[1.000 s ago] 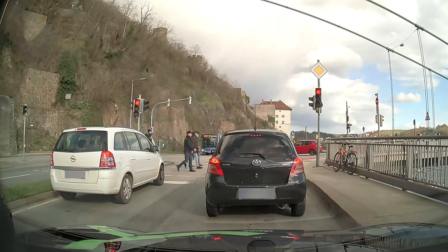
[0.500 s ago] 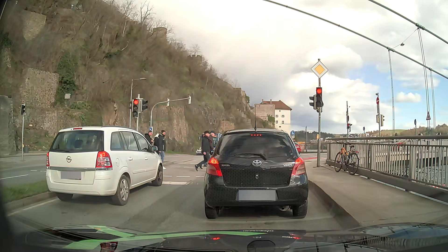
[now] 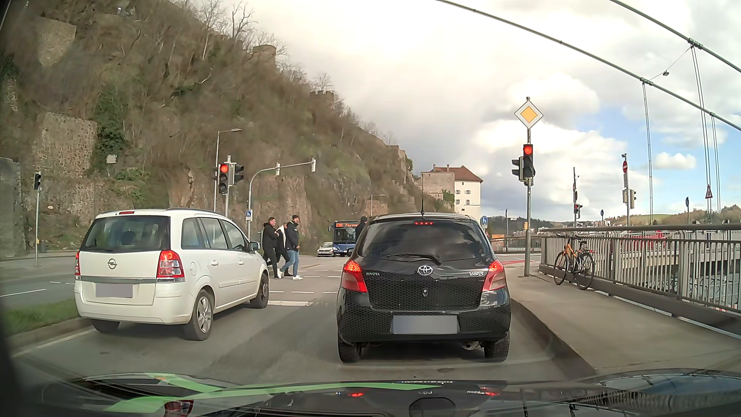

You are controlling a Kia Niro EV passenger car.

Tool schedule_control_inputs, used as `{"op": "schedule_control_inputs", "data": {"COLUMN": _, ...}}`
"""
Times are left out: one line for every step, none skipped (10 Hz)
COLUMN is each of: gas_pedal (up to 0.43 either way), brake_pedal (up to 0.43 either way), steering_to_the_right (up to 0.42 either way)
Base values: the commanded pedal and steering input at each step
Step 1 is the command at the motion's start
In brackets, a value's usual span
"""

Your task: Follow the waypoints while adhering to traffic rules and regulations

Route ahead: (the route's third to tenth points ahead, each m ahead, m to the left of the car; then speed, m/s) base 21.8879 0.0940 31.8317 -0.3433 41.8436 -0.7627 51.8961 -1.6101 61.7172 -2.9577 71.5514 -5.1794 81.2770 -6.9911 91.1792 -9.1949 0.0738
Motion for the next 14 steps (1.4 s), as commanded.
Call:
{"op": "schedule_control_inputs", "data": {"gas_pedal": 0.0, "brake_pedal": 0.11, "steering_to_the_right": 0.013}}
{"op": "schedule_control_inputs", "data": {"gas_pedal": 0.0, "brake_pedal": 0.11, "steering_to_the_right": 0.013}}
{"op": "schedule_control_inputs", "data": {"gas_pedal": 0.0, "brake_pedal": 0.122, "steering_to_the_right": 0.013}}
{"op": "schedule_control_inputs", "data": {"gas_pedal": 0.0, "brake_pedal": 0.134, "steering_to_the_right": 0.013}}
{"op": "schedule_control_inputs", "data": {"gas_pedal": 0.0, "brake_pedal": 0.146, "steering_to_the_right": 0.013}}
{"op": "schedule_control_inputs", "data": {"gas_pedal": 0.0, "brake_pedal": 0.159, "steering_to_the_right": 0.013}}
{"op": "schedule_control_inputs", "data": {"gas_pedal": 0.0, "brake_pedal": 0.177, "steering_to_the_right": 0.013}}
{"op": "schedule_control_inputs", "data": {"gas_pedal": 0.0, "brake_pedal": 0.195, "steering_to_the_right": 0.013}}
{"op": "schedule_control_inputs", "data": {"gas_pedal": 0.0, "brake_pedal": 0.213, "steering_to_the_right": 0.013}}
{"op": "schedule_control_inputs", "data": {"gas_pedal": 0.0, "brake_pedal": 0.238, "steering_to_the_right": 0.013}}
{"op": "schedule_control_inputs", "data": {"gas_pedal": 0.0, "brake_pedal": 0.262, "steering_to_the_right": 0.013}}
{"op": "schedule_control_inputs", "data": {"gas_pedal": 0.0, "brake_pedal": 0.28, "steering_to_the_right": 0.013}}
{"op": "schedule_control_inputs", "data": {"gas_pedal": 0.0, "brake_pedal": 0.287, "steering_to_the_right": 0.013}}
{"op": "schedule_control_inputs", "data": {"gas_pedal": 0.0, "brake_pedal": 0.293, "steering_to_the_right": 0.013}}
